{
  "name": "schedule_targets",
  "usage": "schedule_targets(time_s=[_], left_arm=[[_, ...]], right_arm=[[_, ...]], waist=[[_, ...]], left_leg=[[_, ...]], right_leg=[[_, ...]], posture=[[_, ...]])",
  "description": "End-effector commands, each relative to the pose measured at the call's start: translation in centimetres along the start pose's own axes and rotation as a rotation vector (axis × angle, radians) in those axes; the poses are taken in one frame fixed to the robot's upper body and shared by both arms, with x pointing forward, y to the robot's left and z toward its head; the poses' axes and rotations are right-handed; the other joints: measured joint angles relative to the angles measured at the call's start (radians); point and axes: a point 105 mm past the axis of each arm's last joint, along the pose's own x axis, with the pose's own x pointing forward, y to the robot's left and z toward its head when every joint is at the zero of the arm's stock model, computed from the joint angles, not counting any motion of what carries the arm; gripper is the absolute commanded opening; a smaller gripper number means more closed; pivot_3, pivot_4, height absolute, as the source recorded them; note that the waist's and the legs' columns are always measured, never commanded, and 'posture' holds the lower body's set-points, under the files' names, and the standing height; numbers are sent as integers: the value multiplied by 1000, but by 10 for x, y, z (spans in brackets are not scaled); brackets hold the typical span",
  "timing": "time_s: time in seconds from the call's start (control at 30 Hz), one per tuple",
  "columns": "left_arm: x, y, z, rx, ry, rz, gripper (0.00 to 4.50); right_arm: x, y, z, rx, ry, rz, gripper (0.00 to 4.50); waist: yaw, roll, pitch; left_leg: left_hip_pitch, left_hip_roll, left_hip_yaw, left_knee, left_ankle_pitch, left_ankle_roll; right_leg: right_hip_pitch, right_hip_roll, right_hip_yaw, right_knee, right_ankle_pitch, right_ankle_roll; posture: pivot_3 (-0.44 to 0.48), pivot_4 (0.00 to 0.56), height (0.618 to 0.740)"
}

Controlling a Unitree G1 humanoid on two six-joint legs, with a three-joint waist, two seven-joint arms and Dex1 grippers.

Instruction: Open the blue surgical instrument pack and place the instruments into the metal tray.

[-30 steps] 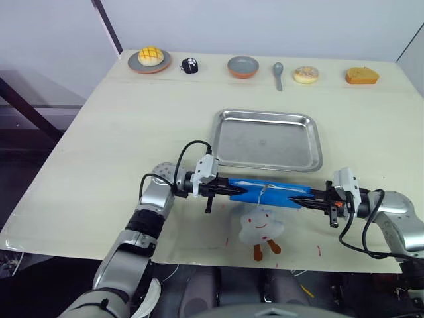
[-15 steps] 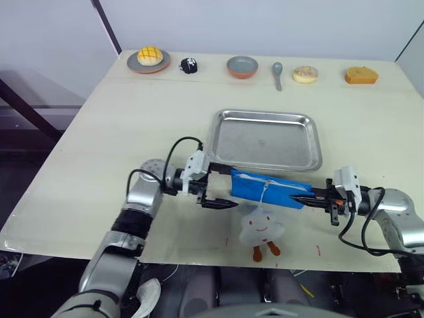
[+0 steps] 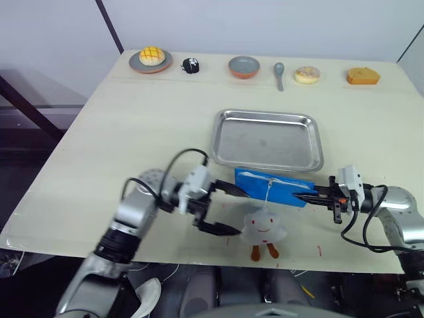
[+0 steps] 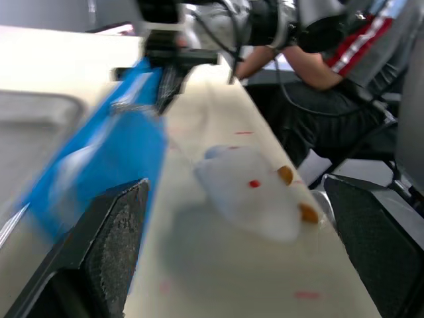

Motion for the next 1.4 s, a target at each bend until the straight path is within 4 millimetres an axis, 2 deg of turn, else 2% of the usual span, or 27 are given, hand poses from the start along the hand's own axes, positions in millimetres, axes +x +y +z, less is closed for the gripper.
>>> schedule_targets(time_s=[0.03,0.27,0.3,0.33,0.43,0.5,0.53,0.57,0.6,0.73,0.9,1.1,1.23,1.4], left_arm=[[16,9,-5,34,52,61,4434],[28,13,-27,-12,113,70,4434],[29,12,-29,-24,115,68,3920],[28,12,-31,-23,121,72,3589],[26,12,-36,-18,132,73,1967],[22,10,-31,-31,97,60,1148],[19,8,-27,-35,82,50,444],[16,6,-25,-35,72,40,389],[14,5,-23,-35,68,33,49],[-16,3,-15,-32,78,50,18],[-61,16,-12,-14,143,172,18],[-111,25,-17,-30,269,298,18],[-134,28,-16,-52,323,350,18],[-147,34,-17,-50,371,390,18]], right_arm=[[-6,-4,0,-33,24,-21,0],[-8,-3,-1,-45,31,-21,0],[-8,-3,-1,-45,31,-21,0],[-8,-3,-2,-45,31,-21,0],[-9,-3,-2,-44,30,-20,0],[-9,-3,-2,-44,30,-19,0],[-9,-3,-2,-44,30,-18,0],[-9,-3,-2,-44,30,-18,0],[-9,-2,-2,-44,30,-17,0],[-8,-2,-2,-42,26,-14,0],[-9,-1,-1,-39,23,-15,0],[-9,-2,0,-43,18,-23,0],[-8,-3,-2,-44,16,-24,0],[-6,-4,0,-51,6,-21,0]], waist=[[-1,1,-1],[0,1,-1],[-1,1,-1],[-1,1,-1],[0,1,-1],[0,1,-1],[0,1,-1],[-1,1,-1],[-1,1,-1],[-1,1,-1],[-2,1,-1],[-7,1,0],[-4,1,0],[-2,1,0]], left_leg=[[1,0,0,0,0,0],[1,0,0,0,0,0],[1,0,0,0,0,0],[1,0,0,0,0,0],[1,0,0,0,0,0],[1,0,0,0,0,0],[1,0,0,0,0,0],[1,0,0,0,0,0],[1,0,0,0,0,0],[1,0,0,0,0,0],[1,0,0,0,0,0],[2,0,1,0,0,0],[1,0,2,-1,0,0],[1,0,3,-1,0,0]], right_leg=[[0,0,0,0,0,0],[0,0,1,0,0,0],[0,0,1,0,0,0],[0,0,1,0,0,0],[0,0,1,0,0,0],[0,0,1,0,0,0],[0,0,1,0,0,0],[0,0,1,0,0,0],[0,0,1,0,0,0],[0,0,1,0,0,0],[0,0,1,0,0,0],[0,0,1,0,0,0],[0,0,0,0,0,0],[0,0,0,0,0,0]], posture=[[0,150,732],[0,150,732],[0,150,732],[0,150,732],[0,150,732],[0,150,732],[0,150,732],[0,150,732],[0,150,732],[0,150,732],[0,150,732],[0,150,732],[0,150,732],[0,150,732]])
